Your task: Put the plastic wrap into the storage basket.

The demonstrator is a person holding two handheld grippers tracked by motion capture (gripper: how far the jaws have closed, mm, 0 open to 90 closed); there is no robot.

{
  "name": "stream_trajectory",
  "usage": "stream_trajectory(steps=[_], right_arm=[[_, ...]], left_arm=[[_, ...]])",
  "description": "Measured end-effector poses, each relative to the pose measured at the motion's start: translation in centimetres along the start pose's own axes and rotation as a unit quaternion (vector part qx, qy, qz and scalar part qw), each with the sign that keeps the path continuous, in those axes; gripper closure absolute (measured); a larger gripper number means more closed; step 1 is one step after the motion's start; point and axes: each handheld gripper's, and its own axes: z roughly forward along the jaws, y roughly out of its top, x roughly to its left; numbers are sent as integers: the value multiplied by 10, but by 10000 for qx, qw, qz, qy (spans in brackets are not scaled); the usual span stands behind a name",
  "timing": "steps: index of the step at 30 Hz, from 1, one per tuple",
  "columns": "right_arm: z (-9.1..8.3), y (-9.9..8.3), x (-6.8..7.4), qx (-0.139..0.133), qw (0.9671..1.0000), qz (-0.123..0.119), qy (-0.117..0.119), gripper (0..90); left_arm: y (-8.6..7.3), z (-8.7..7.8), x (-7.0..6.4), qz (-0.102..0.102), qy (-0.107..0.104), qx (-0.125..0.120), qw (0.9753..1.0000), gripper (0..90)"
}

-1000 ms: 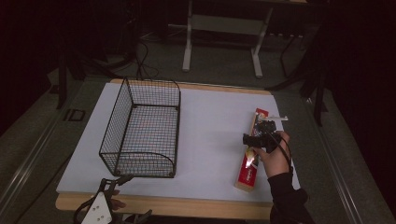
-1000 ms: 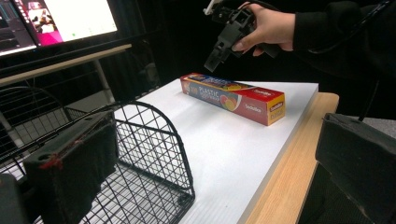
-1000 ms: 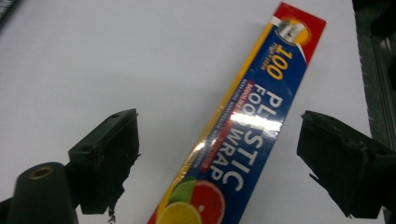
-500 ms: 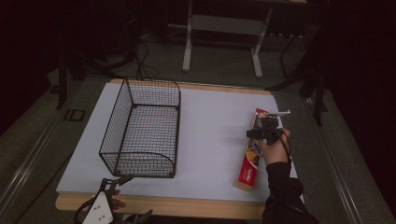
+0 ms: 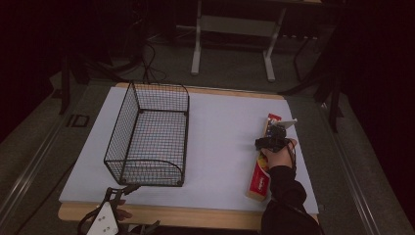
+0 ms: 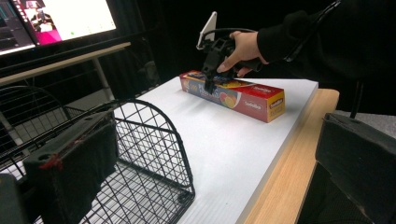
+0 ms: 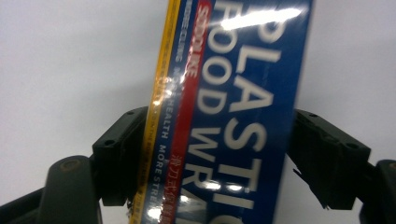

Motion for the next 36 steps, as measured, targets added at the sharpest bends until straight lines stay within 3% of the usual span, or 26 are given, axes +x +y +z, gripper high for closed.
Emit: stream_trajectory(steps=[3, 6, 11, 14, 18, 23, 29, 36], right_arm=[[4, 1, 1, 198, 9997, 121, 17, 263], [12, 0, 6, 615, 9981, 45, -95, 309], [10, 1, 12, 508, 9978, 75, -407, 359], [8, 1, 10, 518, 9978, 169, -371, 379], [5, 4, 11, 499, 9980, 60, -376, 386], [-3, 9, 12, 467, 9985, -95, -267, 388], [-24, 16, 15, 147, 9998, -153, 33, 388], [-46, 23, 28, -79, 9991, -402, 91, 388]], left_arm=[[0, 1, 0, -2, 0, 20, 10000, 0], [0, 1, -1, 22, 3, 23, 10000, 0], [-1, 2, 0, 22, 3, 53, 10000, 0], [-1, 2, 0, 24, 6, 68, 10000, 0], [-1, 2, 0, 31, -2, 75, 10000, 0], [-1, 3, 0, 30, -2, 82, 10000, 0], [-1, 3, 0, 21, -49, 61, 10000, 0], [-1, 3, 0, 27, -49, 76, 10000, 0]])
